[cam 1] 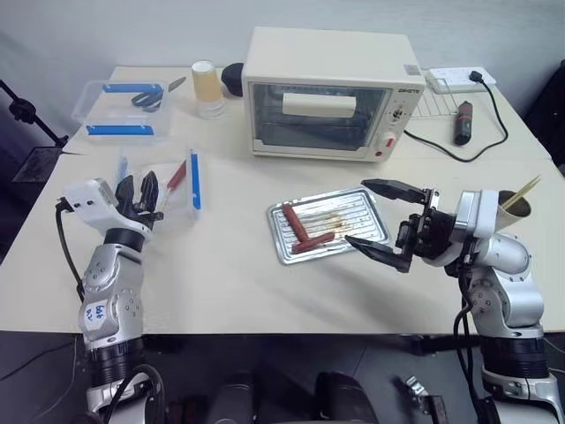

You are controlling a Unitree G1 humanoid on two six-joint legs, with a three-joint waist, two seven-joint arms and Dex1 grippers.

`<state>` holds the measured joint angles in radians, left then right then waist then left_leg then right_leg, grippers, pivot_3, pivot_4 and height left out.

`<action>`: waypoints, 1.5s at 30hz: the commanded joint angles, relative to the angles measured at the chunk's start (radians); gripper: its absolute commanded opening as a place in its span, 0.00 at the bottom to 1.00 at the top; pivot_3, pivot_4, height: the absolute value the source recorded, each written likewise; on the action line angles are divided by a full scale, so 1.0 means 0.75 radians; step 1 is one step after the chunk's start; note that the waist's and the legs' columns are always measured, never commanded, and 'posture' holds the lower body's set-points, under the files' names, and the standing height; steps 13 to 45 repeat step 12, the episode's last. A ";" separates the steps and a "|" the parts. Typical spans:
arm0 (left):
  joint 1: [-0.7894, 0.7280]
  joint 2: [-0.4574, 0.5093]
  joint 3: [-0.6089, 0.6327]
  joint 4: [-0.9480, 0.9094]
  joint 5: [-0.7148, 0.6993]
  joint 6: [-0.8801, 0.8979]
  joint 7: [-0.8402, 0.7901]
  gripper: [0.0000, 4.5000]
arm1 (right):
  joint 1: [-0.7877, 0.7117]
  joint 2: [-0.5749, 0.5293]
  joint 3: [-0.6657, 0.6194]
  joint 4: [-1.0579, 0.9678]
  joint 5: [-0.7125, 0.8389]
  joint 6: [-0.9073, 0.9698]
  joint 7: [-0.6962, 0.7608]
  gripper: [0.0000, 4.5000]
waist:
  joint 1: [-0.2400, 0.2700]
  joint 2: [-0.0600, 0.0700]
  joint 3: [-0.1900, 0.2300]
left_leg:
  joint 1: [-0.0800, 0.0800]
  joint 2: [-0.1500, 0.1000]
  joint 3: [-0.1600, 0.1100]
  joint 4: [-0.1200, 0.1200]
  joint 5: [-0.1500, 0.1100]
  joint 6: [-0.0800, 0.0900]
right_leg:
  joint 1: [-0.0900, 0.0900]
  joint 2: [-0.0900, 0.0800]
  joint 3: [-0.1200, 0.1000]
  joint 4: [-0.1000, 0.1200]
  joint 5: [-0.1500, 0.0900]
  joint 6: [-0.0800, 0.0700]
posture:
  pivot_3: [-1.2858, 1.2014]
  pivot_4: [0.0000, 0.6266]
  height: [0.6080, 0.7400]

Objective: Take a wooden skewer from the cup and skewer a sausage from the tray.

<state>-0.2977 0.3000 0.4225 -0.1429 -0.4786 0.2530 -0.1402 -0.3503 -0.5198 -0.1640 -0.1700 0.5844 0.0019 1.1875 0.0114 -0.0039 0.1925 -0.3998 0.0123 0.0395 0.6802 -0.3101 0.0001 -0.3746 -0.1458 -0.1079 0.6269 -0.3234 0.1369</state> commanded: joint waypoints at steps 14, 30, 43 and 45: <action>0.540 0.648 -0.112 -0.150 0.014 -0.224 -1.079 0.88 | 0.112 -0.220 0.071 0.175 -0.066 -0.134 0.354 1.00 | -0.006 0.001 0.001 | 0.006 0.000 0.007 -0.006 -0.001 0.000 | 0.002 0.000 0.003 -0.003 -0.001 -0.002 | 0.52 0.24 1.00; 0.540 0.648 -0.112 -0.150 0.014 -0.224 -1.079 0.88 | 0.112 -0.220 0.071 0.175 -0.066 -0.134 0.354 1.00 | -0.006 0.001 0.001 | 0.006 0.000 0.007 -0.006 -0.001 0.000 | 0.002 0.000 0.003 -0.003 -0.001 -0.002 | 0.52 0.24 1.00; 0.540 0.648 -0.112 -0.150 0.014 -0.224 -1.079 0.88 | 0.112 -0.220 0.071 0.175 -0.066 -0.134 0.354 1.00 | -0.006 0.001 0.001 | 0.006 0.000 0.007 -0.006 -0.001 0.000 | 0.002 0.000 0.003 -0.003 -0.001 -0.002 | 0.52 0.24 1.00; 0.540 0.648 -0.112 -0.150 0.014 -0.224 -1.079 0.88 | 0.112 -0.220 0.071 0.175 -0.066 -0.134 0.354 1.00 | -0.006 0.001 0.001 | 0.006 0.000 0.007 -0.006 -0.001 0.000 | 0.002 0.000 0.003 -0.003 -0.001 -0.002 | 0.52 0.24 1.00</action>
